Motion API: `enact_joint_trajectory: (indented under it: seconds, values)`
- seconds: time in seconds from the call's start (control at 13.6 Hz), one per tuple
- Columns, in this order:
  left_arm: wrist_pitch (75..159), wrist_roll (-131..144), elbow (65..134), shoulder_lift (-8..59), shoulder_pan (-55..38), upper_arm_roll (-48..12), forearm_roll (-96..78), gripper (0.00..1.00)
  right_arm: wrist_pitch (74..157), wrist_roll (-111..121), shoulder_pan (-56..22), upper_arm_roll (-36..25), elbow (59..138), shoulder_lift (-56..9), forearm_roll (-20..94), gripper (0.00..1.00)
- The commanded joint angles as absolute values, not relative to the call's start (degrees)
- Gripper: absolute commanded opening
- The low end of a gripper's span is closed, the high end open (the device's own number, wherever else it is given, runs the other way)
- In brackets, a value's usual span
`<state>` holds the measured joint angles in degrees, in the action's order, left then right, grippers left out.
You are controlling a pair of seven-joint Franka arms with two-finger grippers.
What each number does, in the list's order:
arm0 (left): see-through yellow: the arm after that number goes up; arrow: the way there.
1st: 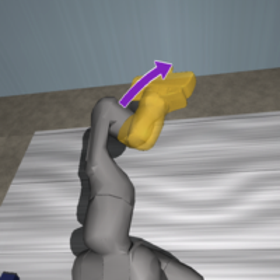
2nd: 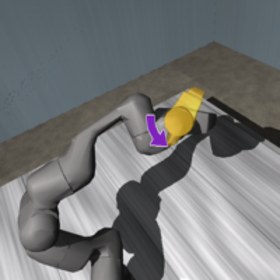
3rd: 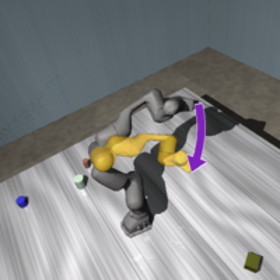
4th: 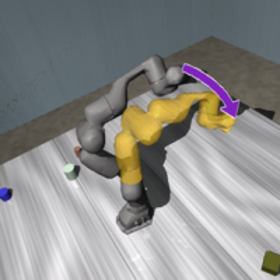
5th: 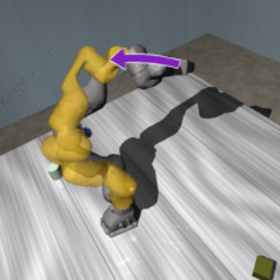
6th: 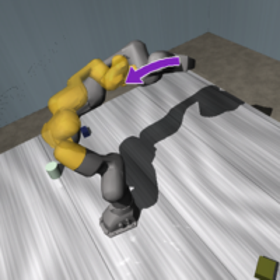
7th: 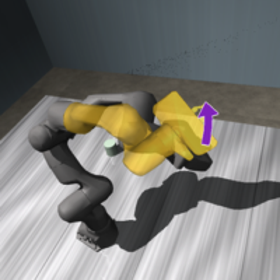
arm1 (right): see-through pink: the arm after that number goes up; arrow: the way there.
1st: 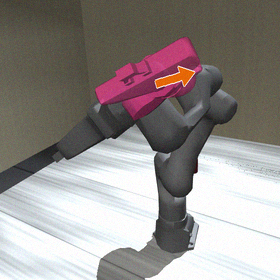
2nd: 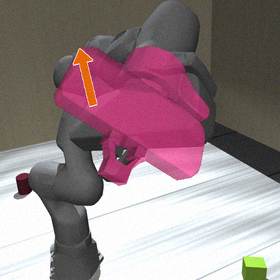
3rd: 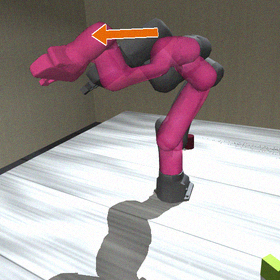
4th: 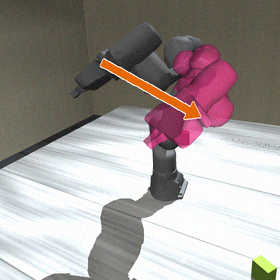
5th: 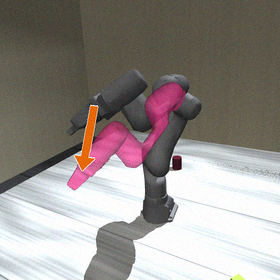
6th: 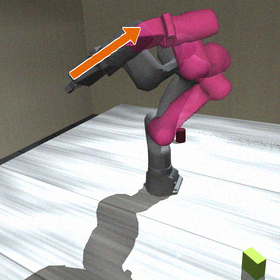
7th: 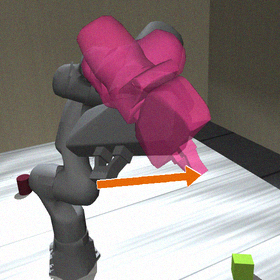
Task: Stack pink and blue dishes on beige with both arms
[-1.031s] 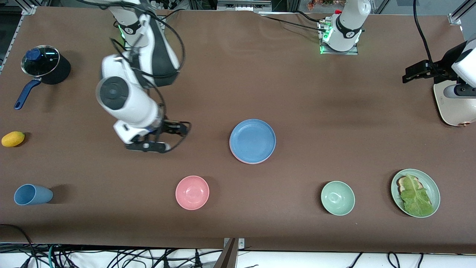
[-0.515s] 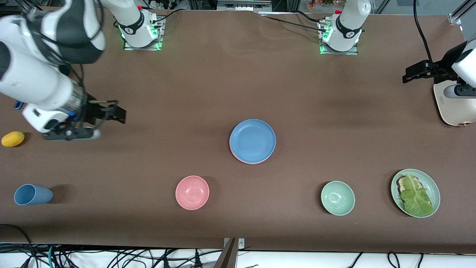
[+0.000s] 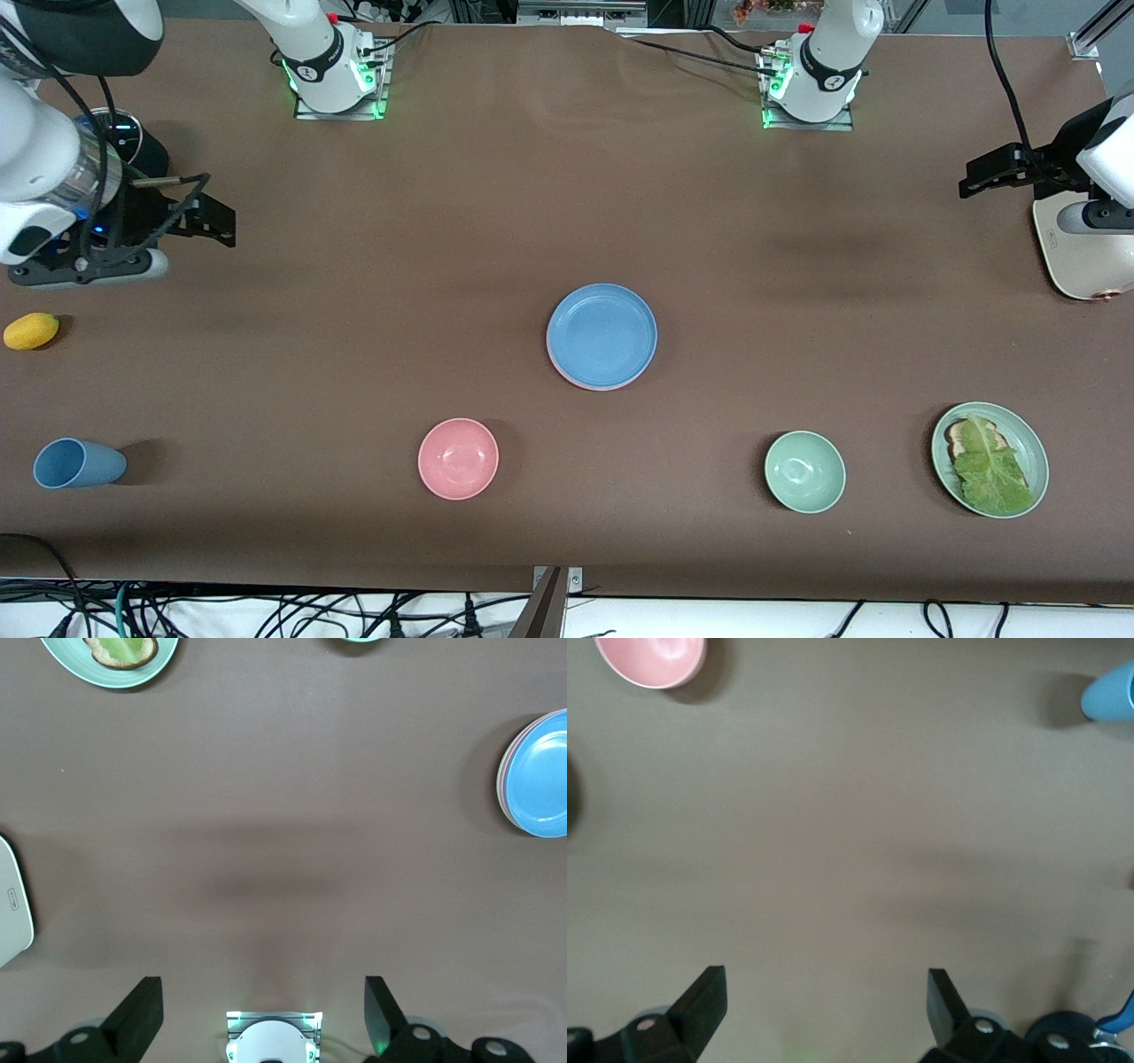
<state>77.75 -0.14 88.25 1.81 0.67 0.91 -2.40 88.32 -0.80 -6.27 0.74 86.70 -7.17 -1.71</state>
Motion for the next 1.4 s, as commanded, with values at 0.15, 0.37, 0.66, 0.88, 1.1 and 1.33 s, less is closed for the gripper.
enact_joint_trajectory:
  seconds: [0.15,0.37,0.66,0.88,1.1,1.33]
  values:
    - [78.22,-0.97,88.33,1.41,1.05,0.70,-2.64,1.00,94.49,0.09,-1.93,-0.16,101.43,3.86,-1.93,1.00]
    - [78.22,-0.97,88.33,1.41,1.05,0.70,-2.64,1.00,92.99,0.26,-2.28,-1.22,101.08,3.78,-1.85,1.00]
    - [78.22,-0.97,88.24,1.41,1.05,0.70,-2.64,1.00,92.99,0.70,-2.73,-2.55,99.76,2.99,-0.35,1.00]
    - [78.22,-0.97,88.24,1.41,1.05,0.70,-2.64,1.00,92.90,1.93,-2.72,-2.64,97.21,0.71,-0.35,1.00]
    - [78.22,-0.97,88.24,1.41,1.05,0.79,-2.64,1.00,92.99,1.93,-2.64,-2.55,96.68,0.09,-0.18,1.00]
    - [78.22,-1.05,88.24,1.41,1.05,0.70,-2.64,1.00,92.81,1.93,-2.46,-2.64,95.89,-0.97,0.88,1.00]
